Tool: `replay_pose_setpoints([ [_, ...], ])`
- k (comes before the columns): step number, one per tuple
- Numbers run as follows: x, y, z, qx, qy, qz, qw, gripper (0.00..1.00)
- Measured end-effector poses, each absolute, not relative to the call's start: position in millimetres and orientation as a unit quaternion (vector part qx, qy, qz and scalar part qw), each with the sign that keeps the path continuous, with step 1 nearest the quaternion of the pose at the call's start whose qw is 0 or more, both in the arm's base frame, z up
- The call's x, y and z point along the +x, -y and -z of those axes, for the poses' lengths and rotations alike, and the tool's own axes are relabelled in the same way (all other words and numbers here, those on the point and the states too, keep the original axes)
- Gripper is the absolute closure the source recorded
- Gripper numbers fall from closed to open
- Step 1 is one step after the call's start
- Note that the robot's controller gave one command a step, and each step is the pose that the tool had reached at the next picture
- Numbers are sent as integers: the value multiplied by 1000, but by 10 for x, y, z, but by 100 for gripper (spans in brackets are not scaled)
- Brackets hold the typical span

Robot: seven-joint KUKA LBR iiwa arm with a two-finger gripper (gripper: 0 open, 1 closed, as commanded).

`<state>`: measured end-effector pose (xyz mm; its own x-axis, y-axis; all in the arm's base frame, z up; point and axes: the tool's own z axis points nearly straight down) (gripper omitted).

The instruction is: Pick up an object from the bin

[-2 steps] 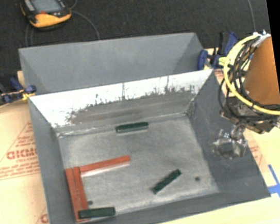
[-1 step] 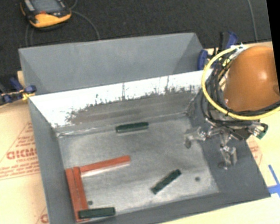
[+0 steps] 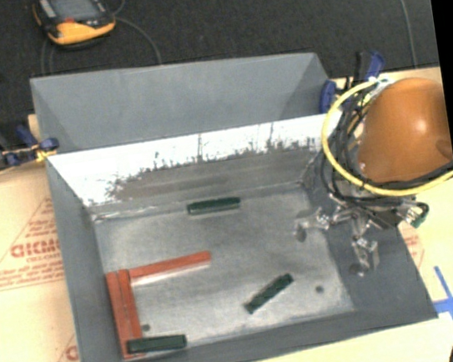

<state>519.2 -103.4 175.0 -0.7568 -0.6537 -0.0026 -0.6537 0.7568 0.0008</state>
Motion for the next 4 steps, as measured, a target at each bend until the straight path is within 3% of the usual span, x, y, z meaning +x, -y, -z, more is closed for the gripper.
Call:
replay_pose_setpoints([
  [1, 5200, 912, -1401, -372, -928, 3, 5, 0],
  [2, 5119, 567, -837, -378, -926, 1, 3, 0],
  [3, 5005, 313, -779, -432, -902, 0, 1, 100],
  [4, 5005, 314, -779, -432, -902, 0, 1, 100],
])
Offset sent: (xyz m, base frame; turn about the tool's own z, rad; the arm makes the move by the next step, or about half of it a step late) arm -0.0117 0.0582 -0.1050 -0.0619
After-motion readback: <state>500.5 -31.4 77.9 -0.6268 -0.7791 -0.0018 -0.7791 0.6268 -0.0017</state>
